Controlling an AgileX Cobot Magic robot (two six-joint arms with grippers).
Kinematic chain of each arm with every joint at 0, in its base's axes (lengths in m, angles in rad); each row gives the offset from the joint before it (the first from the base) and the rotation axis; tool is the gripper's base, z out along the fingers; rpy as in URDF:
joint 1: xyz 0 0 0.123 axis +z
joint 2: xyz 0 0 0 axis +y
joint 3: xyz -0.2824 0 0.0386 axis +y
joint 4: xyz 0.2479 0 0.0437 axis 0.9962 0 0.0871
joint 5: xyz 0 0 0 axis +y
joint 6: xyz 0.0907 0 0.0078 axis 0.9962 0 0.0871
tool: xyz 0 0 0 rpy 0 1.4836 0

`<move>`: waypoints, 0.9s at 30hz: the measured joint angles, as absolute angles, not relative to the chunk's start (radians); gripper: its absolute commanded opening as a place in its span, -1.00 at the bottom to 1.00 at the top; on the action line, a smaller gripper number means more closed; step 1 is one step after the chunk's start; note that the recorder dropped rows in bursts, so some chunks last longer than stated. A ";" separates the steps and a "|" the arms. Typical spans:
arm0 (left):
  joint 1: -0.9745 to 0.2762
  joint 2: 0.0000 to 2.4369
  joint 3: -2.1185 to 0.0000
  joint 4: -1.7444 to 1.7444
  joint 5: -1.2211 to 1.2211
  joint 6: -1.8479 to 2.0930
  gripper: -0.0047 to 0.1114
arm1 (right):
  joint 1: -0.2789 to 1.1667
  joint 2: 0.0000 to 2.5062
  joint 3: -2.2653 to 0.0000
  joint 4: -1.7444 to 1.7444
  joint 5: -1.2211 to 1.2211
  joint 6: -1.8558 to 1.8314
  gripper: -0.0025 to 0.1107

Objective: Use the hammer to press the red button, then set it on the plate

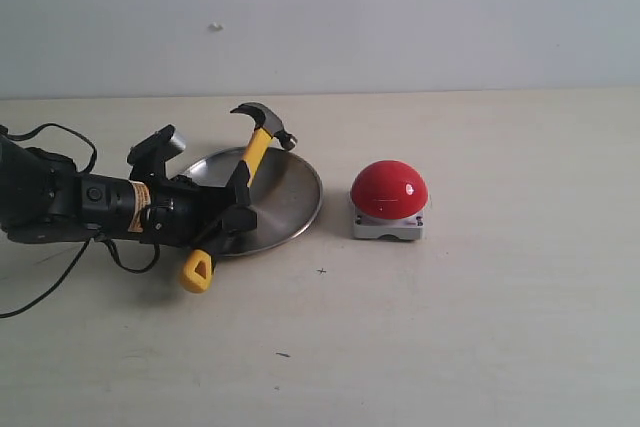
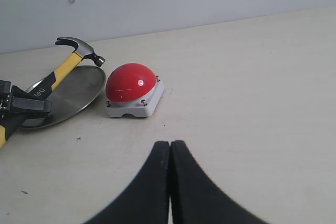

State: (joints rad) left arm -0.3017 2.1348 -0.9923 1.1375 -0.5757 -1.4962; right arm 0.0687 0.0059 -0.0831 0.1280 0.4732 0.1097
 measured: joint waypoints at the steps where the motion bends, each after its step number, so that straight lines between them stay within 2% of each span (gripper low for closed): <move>1: -0.302 2.135 -0.992 1.139 -0.576 -1.494 -0.65 | 0.069 0.006 -0.083 0.128 0.473 0.110 -0.96; 5: -0.302 2.135 -0.992 1.143 -0.576 -1.494 -0.25 | 0.069 0.006 -0.083 0.128 0.473 0.110 -0.96; 8: -0.302 2.135 -0.996 1.143 -0.584 -1.488 -0.08 | 0.069 0.006 -0.083 0.128 0.473 0.110 -0.96; 18: -0.300 2.089 -0.998 1.120 -0.560 -1.476 -0.04 | 0.069 0.006 -0.083 0.128 0.473 0.110 -0.96; 20: -0.300 2.047 -0.998 1.127 -0.507 -1.476 -0.21 | 0.069 0.006 -0.083 0.128 0.473 0.110 -0.96; 22: -0.300 2.002 -0.992 1.134 -0.445 -1.476 -0.73 | 0.069 0.006 -0.083 0.128 0.473 0.110 -0.96; 23: -0.300 1.966 -0.975 1.135 -0.409 -1.476 -0.91 | 0.069 0.006 -0.083 0.128 0.473 0.110 -0.96; 27: -0.298 1.815 -0.876 1.130 -0.373 -1.408 -0.92 | 0.069 0.006 -0.083 0.128 0.473 0.110 -0.96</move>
